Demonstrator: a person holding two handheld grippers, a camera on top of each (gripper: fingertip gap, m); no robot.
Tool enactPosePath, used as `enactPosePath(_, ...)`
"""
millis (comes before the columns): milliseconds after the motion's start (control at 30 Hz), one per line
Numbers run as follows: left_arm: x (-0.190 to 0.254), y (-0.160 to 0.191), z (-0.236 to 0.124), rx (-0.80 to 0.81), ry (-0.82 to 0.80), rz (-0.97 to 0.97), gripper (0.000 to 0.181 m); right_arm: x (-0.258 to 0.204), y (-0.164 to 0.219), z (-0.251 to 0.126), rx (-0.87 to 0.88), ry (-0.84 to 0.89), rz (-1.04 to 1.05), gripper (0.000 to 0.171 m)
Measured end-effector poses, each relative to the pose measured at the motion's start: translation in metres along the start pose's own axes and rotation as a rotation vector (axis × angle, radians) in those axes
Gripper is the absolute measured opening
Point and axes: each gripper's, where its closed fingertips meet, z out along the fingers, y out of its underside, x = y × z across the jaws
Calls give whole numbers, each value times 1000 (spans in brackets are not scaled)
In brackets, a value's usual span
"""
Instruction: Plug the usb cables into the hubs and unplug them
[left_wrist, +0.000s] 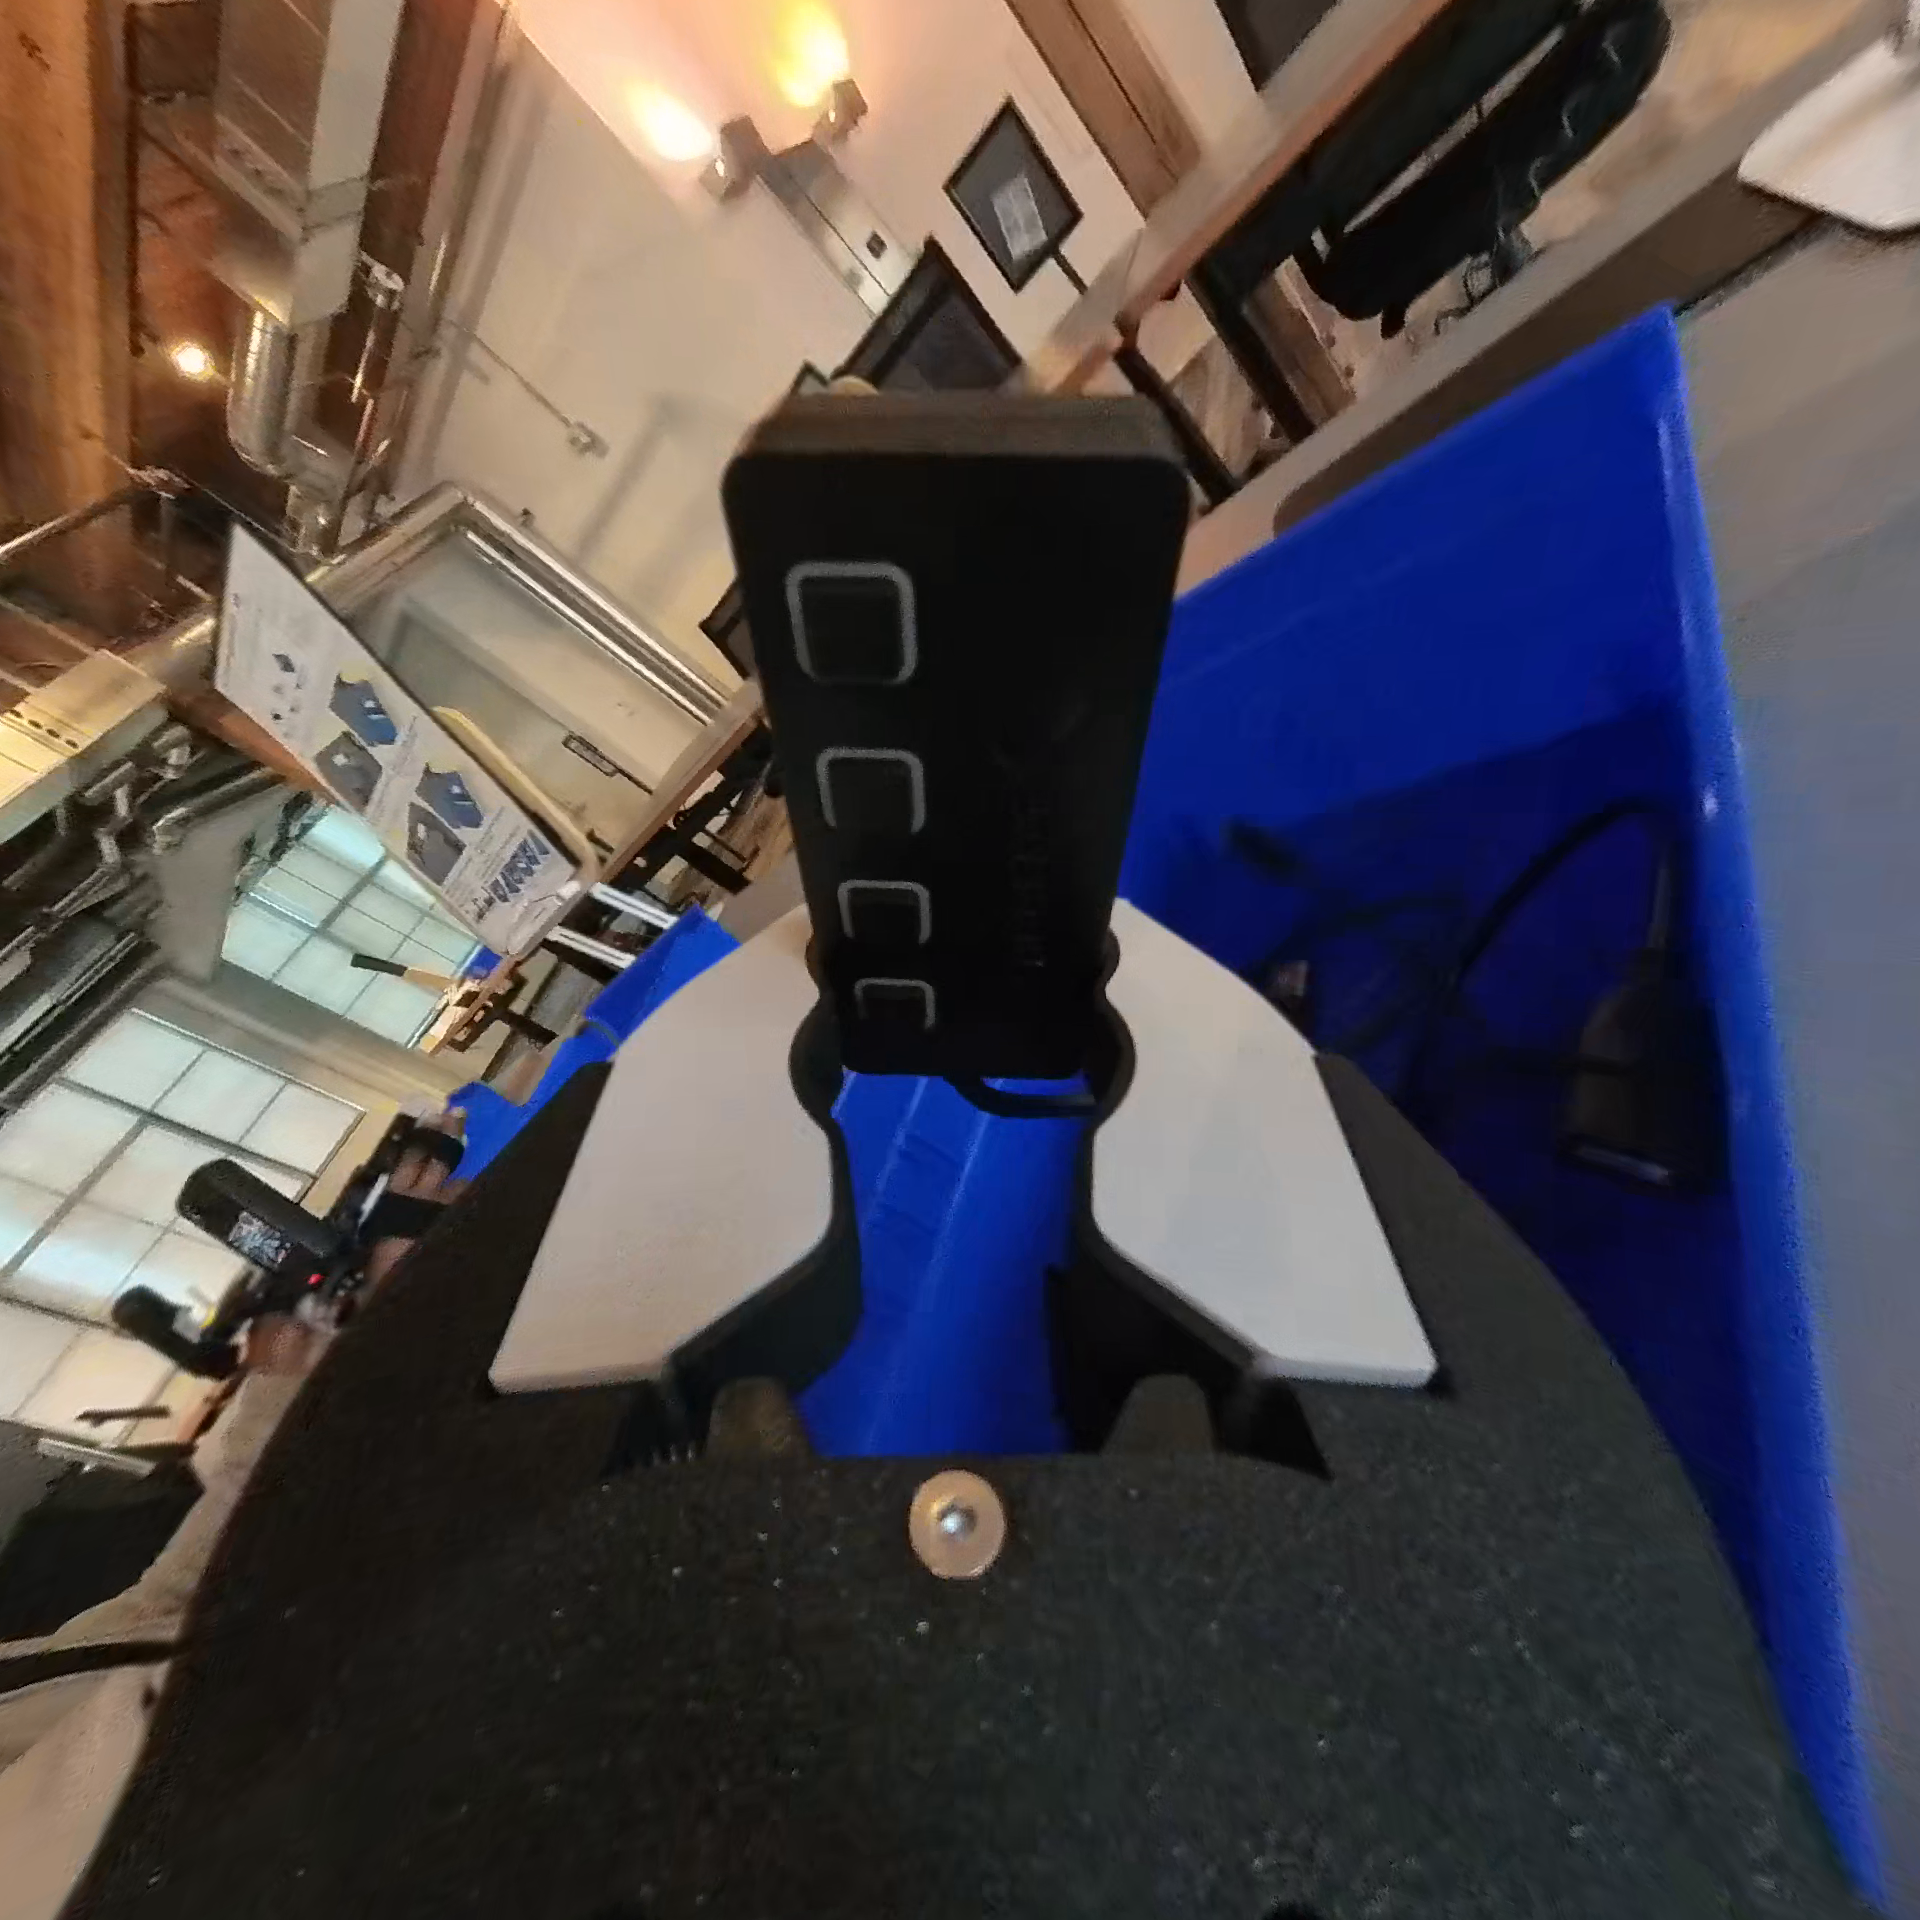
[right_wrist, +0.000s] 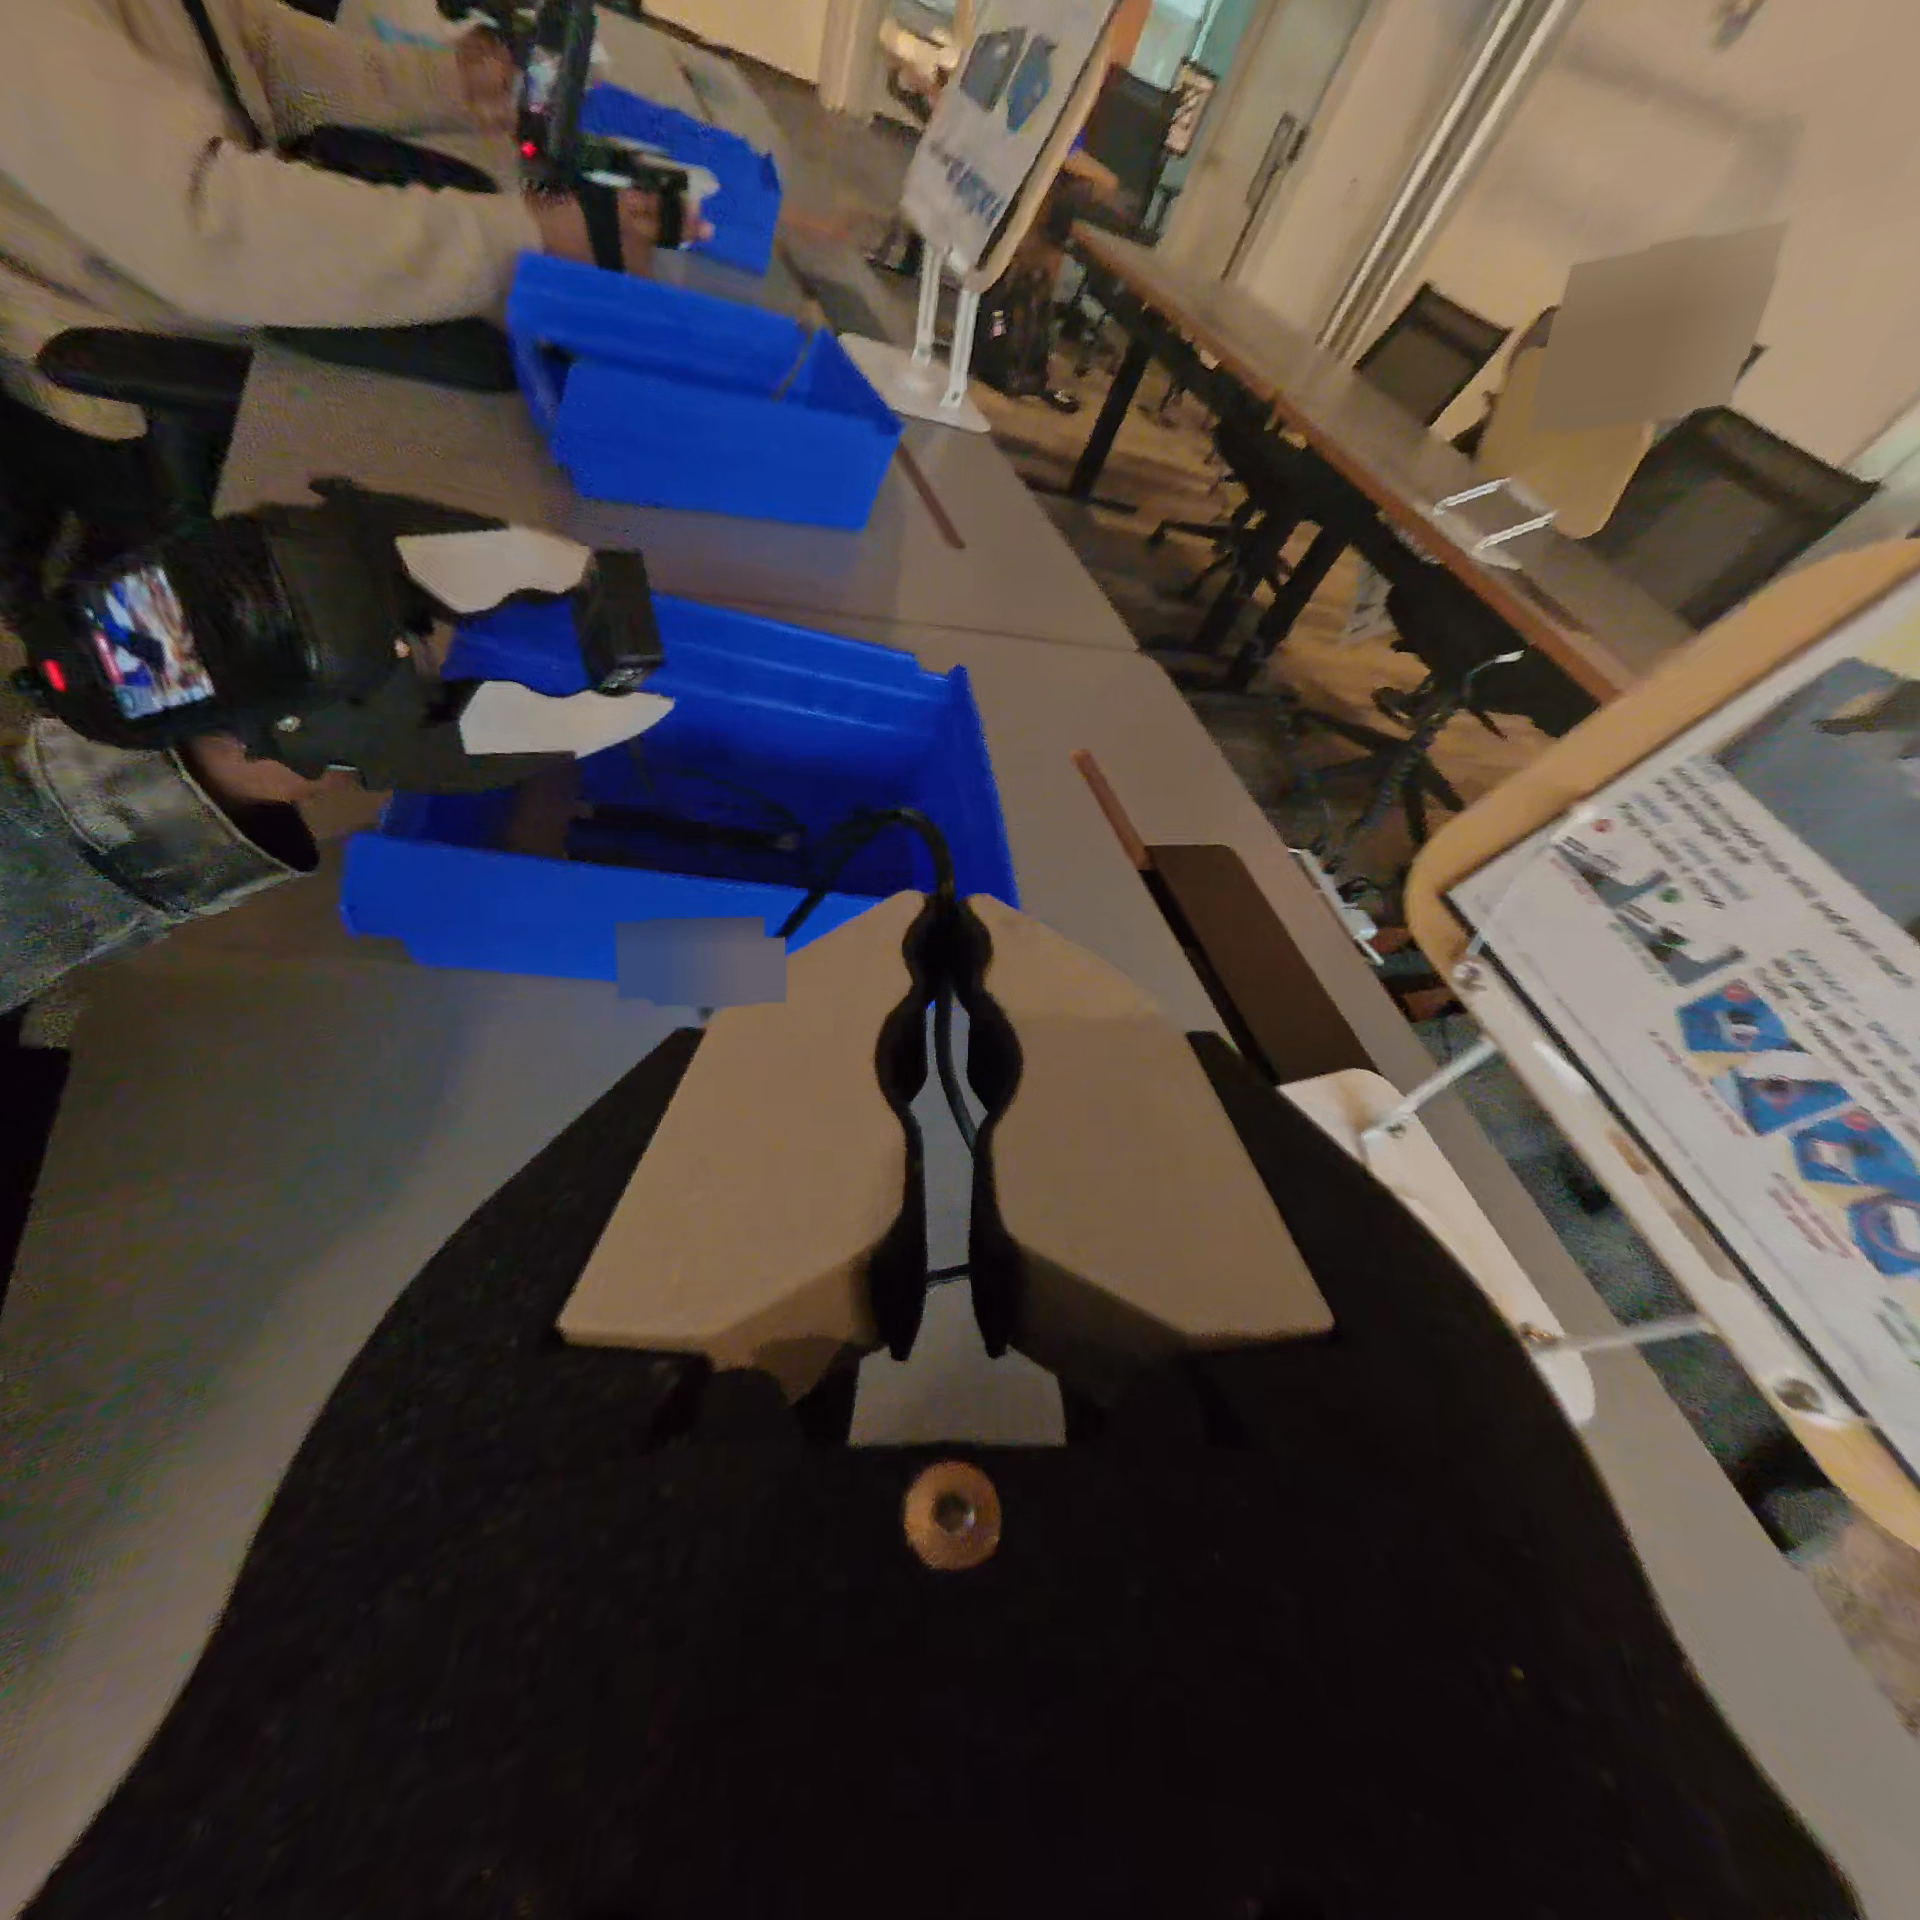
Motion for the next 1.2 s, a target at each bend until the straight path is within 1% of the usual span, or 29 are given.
enactPosePath(100,6,4,4,-10,-1,33,44,14,1,-26,2,49,0,1)
enactPosePath(167,8,2,4,1,11,22,44,25,3,-47,-12,101,-12,1)
enactPosePath(267,9,-1,3,15,34,-11,44,44,4,-93,-16,194,-22,1)
enactPosePath(333,9,0,3,18,39,-12,44,59,6,-132,-42,308,-61,1)
enactPosePath(467,9,0,3,17,49,-35,45,80,19,-218,-183,571,-196,1)
enactPosePath(567,10,-4,1,28,53,-40,44,88,44,-271,-357,735,-282,1)
enactPosePath(633,10,-6,-1,32,54,-36,44,88,66,-296,-478,799,-316,1)
enactPosePath(700,12,-9,-2,37,60,-39,44,83,95,-311,-580,807,-280,1)
enactPosePath(800,13,-11,-3,41,63,-34,44,76,150,-334,-786,825,-231,1)
enactPosePath(867,14,-11,-3,41,66,-34,44,70,190,-340,-878,791,-173,1)
enactPosePath(1033,15,-11,-3,43,73,-36,44,51,270,-307,-825,585,110,1)
enactPosePath(1100,15,-11,-3,44,73,-34,44,47,298,-301,-860,540,225,1)
enactPosePath(1200,14,-9,-2,43,75,-43,44,39,329,-291,-900,467,348,3)
